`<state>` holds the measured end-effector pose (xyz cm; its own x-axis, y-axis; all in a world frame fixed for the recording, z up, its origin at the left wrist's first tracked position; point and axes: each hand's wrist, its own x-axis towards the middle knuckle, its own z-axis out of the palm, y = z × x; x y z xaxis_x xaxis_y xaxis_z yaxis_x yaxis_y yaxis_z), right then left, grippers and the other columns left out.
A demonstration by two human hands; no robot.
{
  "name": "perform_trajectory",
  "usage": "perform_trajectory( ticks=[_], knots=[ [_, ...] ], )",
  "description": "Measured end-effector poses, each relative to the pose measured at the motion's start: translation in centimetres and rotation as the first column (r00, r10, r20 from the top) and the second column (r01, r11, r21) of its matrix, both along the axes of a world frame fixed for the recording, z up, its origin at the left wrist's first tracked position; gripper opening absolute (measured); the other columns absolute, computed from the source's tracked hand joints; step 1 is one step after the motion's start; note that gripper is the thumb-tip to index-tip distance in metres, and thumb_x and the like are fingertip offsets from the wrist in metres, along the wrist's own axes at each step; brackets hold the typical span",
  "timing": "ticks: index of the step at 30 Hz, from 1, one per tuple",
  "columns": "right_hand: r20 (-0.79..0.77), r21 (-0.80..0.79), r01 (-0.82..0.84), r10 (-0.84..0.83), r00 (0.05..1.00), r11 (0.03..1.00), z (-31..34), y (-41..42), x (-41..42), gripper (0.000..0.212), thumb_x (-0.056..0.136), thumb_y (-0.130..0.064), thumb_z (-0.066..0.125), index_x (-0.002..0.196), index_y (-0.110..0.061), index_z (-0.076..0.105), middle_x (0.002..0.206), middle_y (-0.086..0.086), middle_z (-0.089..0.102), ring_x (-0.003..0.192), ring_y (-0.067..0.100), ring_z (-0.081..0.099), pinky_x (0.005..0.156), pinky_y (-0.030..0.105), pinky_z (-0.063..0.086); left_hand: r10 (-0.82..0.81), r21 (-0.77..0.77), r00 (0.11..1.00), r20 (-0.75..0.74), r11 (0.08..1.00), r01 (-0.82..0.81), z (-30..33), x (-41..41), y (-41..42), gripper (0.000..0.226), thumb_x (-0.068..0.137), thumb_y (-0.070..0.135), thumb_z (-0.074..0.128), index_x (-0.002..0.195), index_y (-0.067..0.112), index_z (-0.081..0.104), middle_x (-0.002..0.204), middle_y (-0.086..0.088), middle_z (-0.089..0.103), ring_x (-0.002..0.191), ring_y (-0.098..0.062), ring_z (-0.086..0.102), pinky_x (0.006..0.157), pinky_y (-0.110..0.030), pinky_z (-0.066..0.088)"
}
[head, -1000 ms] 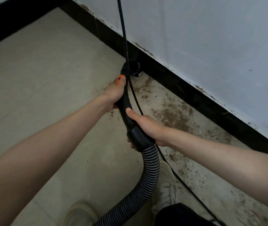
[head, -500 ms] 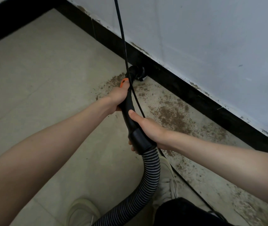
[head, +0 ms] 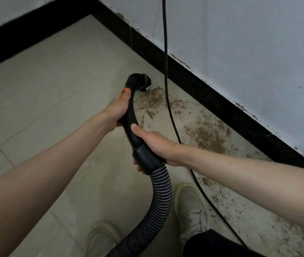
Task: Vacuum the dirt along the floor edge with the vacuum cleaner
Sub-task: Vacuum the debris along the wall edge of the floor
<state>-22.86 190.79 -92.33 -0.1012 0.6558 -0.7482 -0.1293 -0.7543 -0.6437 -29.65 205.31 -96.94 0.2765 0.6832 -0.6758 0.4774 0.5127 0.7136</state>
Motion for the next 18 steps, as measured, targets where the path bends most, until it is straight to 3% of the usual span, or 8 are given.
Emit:
perform_trajectory(
  ticks=[12, 16, 18],
  knots=[
    [0.014, -0.037, 0.074, -0.073, 0.997, 0.997, 0.3, -1.1, 0.4, 0.058, 0.099, -0.056, 0.04, 0.096, 0.001, 0.053, 0.066, 0.015, 0.063, 0.049, 0.026, 0.063, 0.045, 0.029, 0.054, -0.097, -0.019, 0.995, 0.008, 0.995, 0.097, -0.4, 1.8, -0.8, 0.062, 0.095, 0.06, 0.036, 0.117, 0.005, 0.054, 0.101, -0.01, 0.062, 0.085, -0.023, 0.061, 0.06, -0.031, 0.05],
    [0.017, -0.042, 0.085, -0.084, 0.996, 0.996, 0.5, -1.7, 0.6, 0.057, 0.099, -0.056, 0.039, 0.099, -0.001, 0.051, 0.069, 0.016, 0.062, 0.051, 0.026, 0.063, 0.046, 0.029, 0.054, -0.114, -0.044, 0.993, 0.015, 0.992, 0.115, -0.5, 2.2, -1.2, 0.063, 0.095, 0.059, 0.036, 0.12, 0.005, 0.055, 0.118, -0.015, 0.063, 0.103, -0.028, 0.063, 0.078, -0.037, 0.055],
    [0.012, -0.051, 0.1, -0.099, 0.995, 0.994, 0.6, -2.0, 0.5, 0.056, 0.099, -0.056, 0.039, 0.102, -0.001, 0.05, 0.07, 0.017, 0.061, 0.05, 0.026, 0.062, 0.045, 0.029, 0.053, -0.126, -0.06, 0.992, 0.011, 0.99, 0.127, -0.5, 2.3, -1.4, 0.063, 0.095, 0.06, 0.036, 0.121, 0.006, 0.055, 0.12, -0.015, 0.063, 0.105, -0.029, 0.063, 0.074, -0.035, 0.056]
  ],
)
